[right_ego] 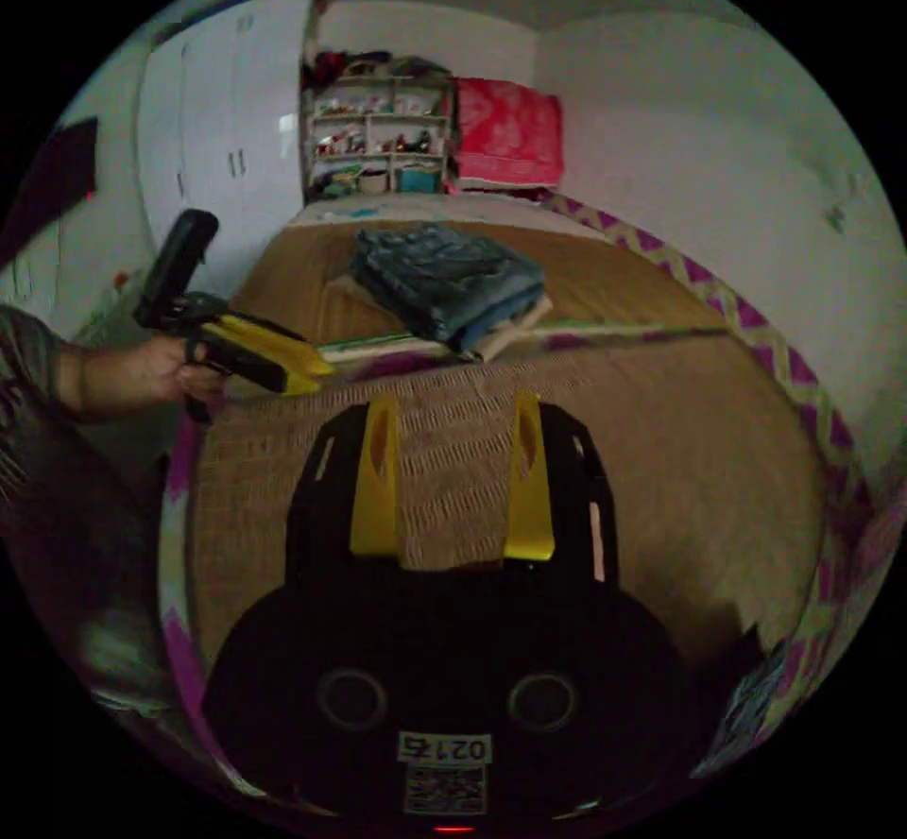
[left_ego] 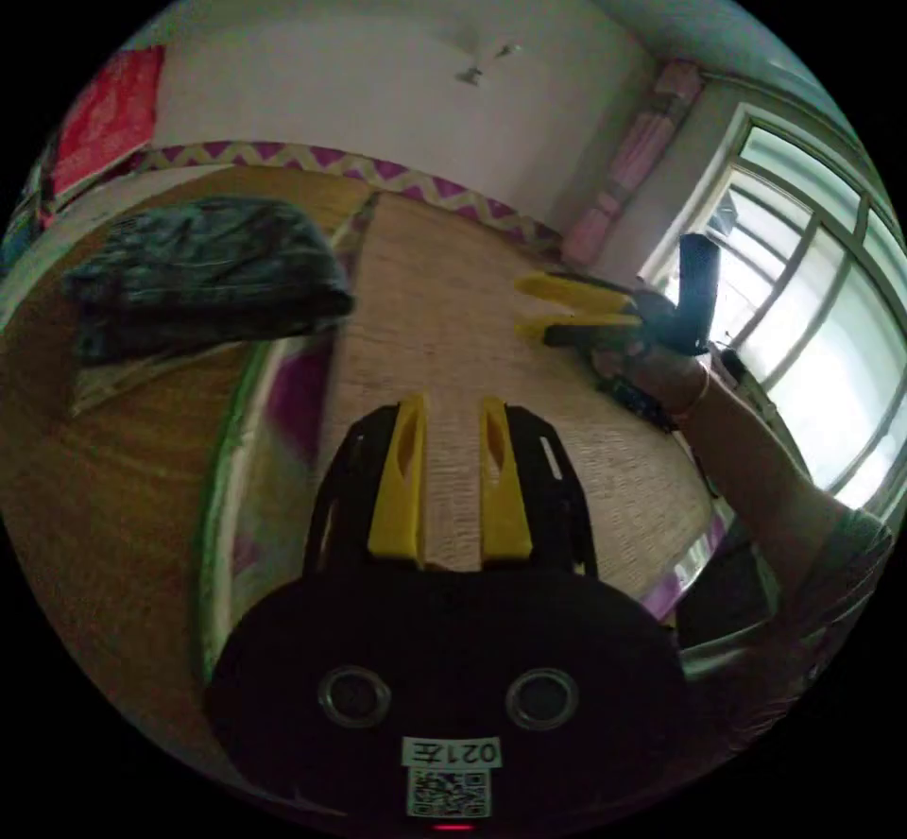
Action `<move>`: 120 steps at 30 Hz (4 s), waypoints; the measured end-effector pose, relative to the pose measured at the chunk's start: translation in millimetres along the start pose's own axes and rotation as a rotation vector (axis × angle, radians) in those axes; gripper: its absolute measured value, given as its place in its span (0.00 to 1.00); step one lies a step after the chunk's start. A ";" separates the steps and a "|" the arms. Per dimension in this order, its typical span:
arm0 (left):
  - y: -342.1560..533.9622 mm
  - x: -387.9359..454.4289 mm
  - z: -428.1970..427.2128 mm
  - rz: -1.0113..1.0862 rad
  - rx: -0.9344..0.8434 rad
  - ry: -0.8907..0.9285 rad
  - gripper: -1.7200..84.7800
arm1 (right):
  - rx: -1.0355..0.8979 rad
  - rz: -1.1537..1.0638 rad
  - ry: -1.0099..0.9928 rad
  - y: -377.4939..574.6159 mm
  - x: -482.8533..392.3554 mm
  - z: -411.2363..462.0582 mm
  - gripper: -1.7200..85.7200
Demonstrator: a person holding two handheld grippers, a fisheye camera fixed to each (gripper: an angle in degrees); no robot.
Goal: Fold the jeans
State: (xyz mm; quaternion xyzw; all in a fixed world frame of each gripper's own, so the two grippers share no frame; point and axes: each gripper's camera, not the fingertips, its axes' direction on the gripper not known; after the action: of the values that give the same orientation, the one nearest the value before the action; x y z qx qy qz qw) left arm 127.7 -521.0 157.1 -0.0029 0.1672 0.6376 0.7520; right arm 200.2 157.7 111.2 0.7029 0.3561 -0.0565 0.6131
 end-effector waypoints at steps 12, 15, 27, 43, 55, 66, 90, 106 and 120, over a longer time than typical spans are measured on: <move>119.1 -49.0 -110.5 -0.234 0.051 -0.453 0.01 | -0.151 -0.522 0.164 -303.2 -238.4 263.9 0.19; 133.1 -47.0 -122.5 -0.202 0.068 -0.477 0.01 | -0.186 -0.532 0.215 -345.9 -263.5 309.9 0.16; 146.9 -59.3 -170.0 -0.198 -0.041 -0.464 0.01 | -0.151 -0.238 0.091 -438.8 -244.7 318.6 0.07; 180.9 -68.7 -257.6 -0.232 0.014 -0.337 0.01 | -0.169 -0.260 0.274 -474.9 -205.1 136.4 0.07; 226.1 -70.0 -318.1 -0.242 0.027 -0.179 0.01 | -0.063 -0.194 0.360 -582.0 -292.6 208.7 0.07; 240.0 -58.0 -311.3 -0.187 0.000 -0.076 0.01 | -0.143 -0.375 0.261 -559.5 -364.2 291.5 0.07; 250.9 2.9 -294.8 -0.036 -0.009 -0.233 0.01 | -0.085 -0.074 0.113 -570.2 -305.9 268.6 0.10; 224.2 28.0 -264.2 -0.049 -0.093 -0.176 0.01 | -0.103 -0.119 0.455 -436.2 -195.2 -88.3 0.10; 229.0 37.1 -278.0 -0.135 -0.076 -0.108 0.07 | -0.336 -0.150 0.302 -124.4 -380.1 1.2 0.15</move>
State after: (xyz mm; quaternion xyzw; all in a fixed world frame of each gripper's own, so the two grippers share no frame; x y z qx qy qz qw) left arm -156.1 -503.0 -67.0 -0.0086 0.1014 0.5905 0.8006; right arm -151.5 -8.0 204.9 0.5629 0.4996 0.0640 0.6553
